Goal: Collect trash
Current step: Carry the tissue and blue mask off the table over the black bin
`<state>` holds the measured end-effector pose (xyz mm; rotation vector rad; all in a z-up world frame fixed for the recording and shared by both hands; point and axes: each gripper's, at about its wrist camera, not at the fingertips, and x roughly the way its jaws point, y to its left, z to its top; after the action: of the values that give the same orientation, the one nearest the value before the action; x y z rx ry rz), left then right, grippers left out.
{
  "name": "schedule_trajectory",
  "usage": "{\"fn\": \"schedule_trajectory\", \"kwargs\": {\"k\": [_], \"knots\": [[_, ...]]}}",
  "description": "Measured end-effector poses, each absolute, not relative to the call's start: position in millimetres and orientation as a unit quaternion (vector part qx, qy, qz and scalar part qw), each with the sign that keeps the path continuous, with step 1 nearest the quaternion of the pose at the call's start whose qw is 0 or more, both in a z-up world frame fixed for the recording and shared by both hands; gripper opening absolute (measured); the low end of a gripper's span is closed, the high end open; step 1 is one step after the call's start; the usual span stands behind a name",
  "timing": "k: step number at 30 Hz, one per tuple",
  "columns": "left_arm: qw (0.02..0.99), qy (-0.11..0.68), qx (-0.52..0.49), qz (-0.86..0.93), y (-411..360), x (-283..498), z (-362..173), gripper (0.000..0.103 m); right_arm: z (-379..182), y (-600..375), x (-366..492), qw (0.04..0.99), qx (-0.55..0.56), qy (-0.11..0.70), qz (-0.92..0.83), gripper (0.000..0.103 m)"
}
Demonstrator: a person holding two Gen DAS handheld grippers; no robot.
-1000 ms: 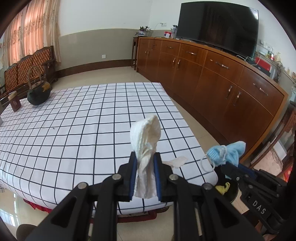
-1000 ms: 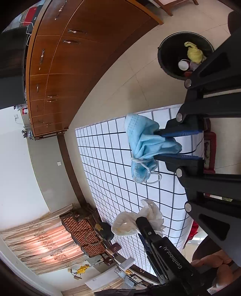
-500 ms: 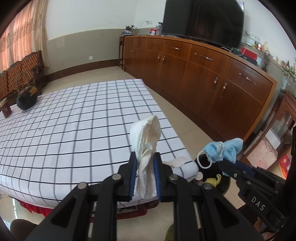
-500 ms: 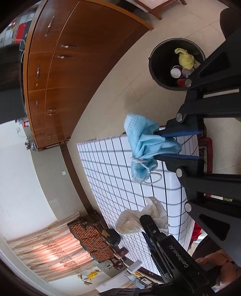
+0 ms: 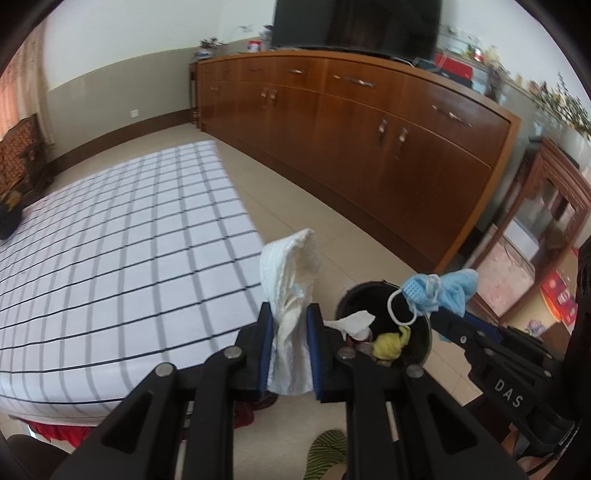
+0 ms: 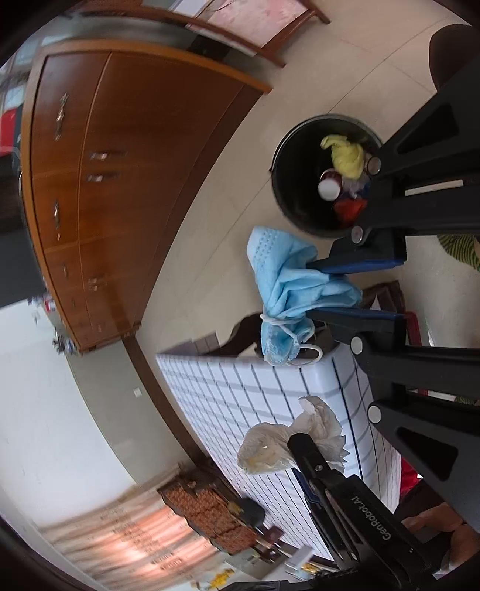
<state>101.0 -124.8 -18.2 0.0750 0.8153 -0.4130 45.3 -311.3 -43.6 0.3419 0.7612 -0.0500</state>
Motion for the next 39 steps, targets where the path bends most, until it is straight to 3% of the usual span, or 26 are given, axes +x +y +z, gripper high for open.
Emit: {"fn": "schedule_trajectory", "kwargs": {"k": [19, 39], "knots": [[0.848, 0.451, 0.075, -0.27, -227.2, 107.3, -67.5, 0.019, -99.6, -416.9, 25.9, 0.877, 0.228, 0.404, -0.126, 0.018], [0.81, 0.511, 0.095, -0.273, -276.1, 125.9, -122.0, 0.019, -138.9, -468.5, 65.7, 0.838, 0.267, 0.449, -0.157, 0.019]]}}
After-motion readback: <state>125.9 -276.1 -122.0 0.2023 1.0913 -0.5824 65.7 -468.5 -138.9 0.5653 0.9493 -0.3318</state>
